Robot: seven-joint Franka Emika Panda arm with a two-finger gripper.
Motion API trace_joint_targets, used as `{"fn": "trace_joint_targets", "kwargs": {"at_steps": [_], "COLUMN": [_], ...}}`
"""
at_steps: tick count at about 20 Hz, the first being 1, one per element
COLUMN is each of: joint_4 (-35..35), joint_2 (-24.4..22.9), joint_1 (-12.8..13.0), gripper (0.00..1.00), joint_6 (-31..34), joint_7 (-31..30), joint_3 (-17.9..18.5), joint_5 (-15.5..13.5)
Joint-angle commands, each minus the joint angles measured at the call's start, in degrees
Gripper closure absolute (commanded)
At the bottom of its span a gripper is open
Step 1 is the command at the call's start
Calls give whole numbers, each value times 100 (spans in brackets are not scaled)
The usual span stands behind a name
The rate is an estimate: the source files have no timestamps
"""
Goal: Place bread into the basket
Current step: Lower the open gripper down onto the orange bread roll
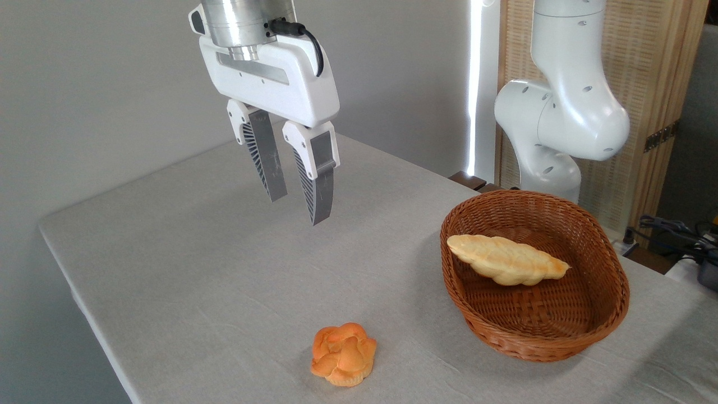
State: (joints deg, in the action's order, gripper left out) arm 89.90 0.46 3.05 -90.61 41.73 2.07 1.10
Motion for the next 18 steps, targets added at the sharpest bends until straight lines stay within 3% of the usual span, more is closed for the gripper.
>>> {"fn": "trace_joint_targets", "kwargs": {"at_steps": [1,8,11,14,18], "joint_4": [63,107,631,1922,2759], "joint_2": [-90,-90,-230,-599,-565], "joint_1": [11,11,2,-6,-6], "gripper": [0,0,0,0,0], "joint_6": [-44,-36,-210,-1613,-2635], "joint_7": [63,81,107,248,607], "joint_3": [100,109,118,302,320], "joint_5": [30,30,65,92,170]}}
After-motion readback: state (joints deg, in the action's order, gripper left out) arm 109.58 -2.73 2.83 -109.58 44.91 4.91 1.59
